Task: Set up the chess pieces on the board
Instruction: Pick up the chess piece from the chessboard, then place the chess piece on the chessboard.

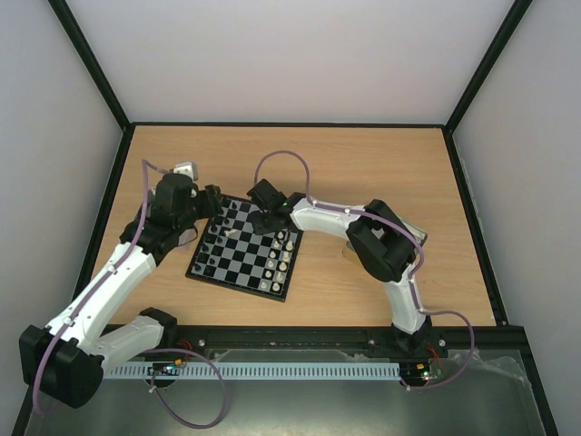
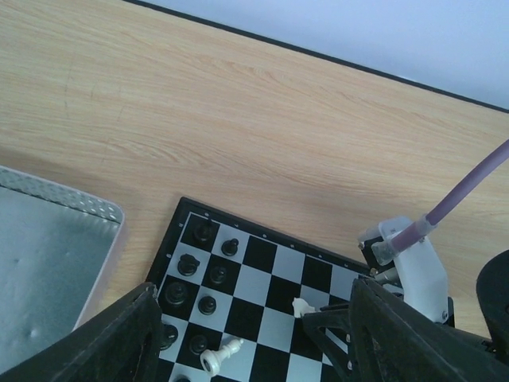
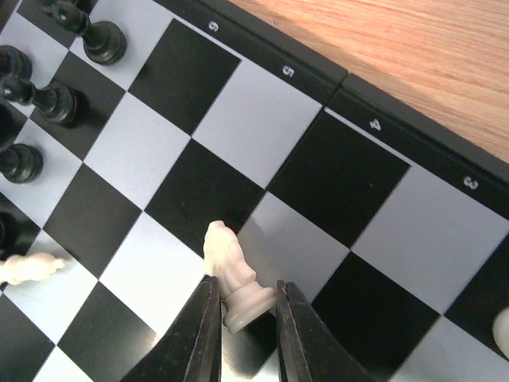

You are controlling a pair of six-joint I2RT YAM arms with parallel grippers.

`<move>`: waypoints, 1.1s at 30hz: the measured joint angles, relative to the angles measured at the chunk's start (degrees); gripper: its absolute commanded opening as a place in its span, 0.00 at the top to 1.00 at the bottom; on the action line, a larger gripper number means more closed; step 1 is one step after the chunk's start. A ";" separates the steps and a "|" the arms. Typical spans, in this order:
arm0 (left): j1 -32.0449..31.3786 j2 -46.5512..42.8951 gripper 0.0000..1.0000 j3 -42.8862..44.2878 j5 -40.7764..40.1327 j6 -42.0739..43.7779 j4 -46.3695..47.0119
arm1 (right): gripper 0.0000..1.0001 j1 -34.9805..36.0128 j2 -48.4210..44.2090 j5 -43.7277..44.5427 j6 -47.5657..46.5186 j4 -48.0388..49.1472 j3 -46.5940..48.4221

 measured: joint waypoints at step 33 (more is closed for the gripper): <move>2.54 -3.10 0.39 -14.73 32.41 -21.99 20.52 | 0.87 0.02 -27.04 -18.47 6.38 37.90 -30.93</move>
